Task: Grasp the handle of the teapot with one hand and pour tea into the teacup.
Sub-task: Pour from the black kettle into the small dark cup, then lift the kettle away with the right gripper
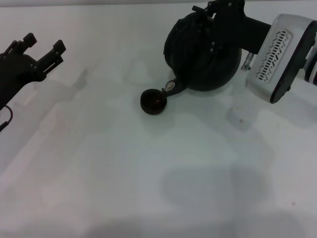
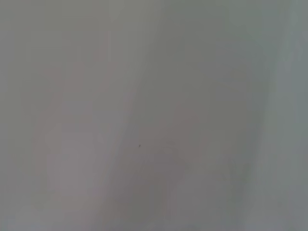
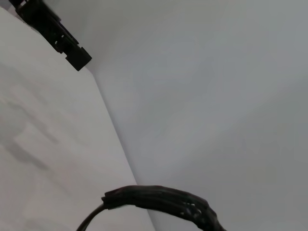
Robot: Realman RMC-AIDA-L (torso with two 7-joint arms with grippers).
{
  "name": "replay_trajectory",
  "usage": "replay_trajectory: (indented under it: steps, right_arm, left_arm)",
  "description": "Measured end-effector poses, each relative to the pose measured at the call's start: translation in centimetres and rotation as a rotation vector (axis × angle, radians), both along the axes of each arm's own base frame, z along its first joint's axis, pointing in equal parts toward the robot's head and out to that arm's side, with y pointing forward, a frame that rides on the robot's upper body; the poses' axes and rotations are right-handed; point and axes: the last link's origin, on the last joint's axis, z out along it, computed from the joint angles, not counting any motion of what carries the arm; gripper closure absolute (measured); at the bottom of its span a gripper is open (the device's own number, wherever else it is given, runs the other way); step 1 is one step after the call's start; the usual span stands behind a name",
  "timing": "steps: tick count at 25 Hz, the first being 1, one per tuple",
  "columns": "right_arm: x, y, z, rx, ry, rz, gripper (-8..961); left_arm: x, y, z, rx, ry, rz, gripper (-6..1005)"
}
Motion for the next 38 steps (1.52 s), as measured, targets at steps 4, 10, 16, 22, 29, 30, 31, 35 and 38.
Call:
replay_trajectory:
  steps: [4,10,16,22,29,30,31,35,38]
  right_arm:
    - [-0.12,-0.06,0.05,0.004,-0.001,0.008,847]
    - [-0.32,-0.14,0.11,0.009,-0.001,0.018,847]
    - [-0.64,-0.30,0.45,0.022,0.006,0.027,848]
    - [-0.67,-0.31,0.48,0.028,-0.002,0.035,848]
    - [-0.69,-0.33,0.50,0.033,-0.014,0.047,848]
    - [-0.72,-0.33,0.51,0.035,-0.016,0.050,848]
    - [-0.76,-0.32,0.53,0.036,-0.018,0.053,848]
    - [-0.87,-0.34,0.60,0.040,-0.018,0.058,848]
    - [-0.88,-0.34,0.61,0.043,-0.024,0.063,848]
  left_arm:
    - [-0.14,-0.15,-0.01,0.000,0.002,0.004,136]
    - [-0.19,-0.20,-0.01,0.000,0.002,0.005,136]
    - [-0.19,-0.20,-0.01,0.000,0.002,0.005,136]
    - [-0.17,-0.18,-0.01,0.000,0.002,0.005,136]
    - [-0.21,-0.22,-0.01,0.000,0.002,0.006,136]
    - [-0.21,-0.22,-0.02,0.001,0.004,0.005,136]
    - [-0.21,-0.22,-0.01,0.002,0.007,0.004,136]
    - [-0.22,-0.23,-0.01,0.005,0.015,0.001,136]
    - [-0.23,-0.25,-0.01,0.005,0.015,0.001,136]
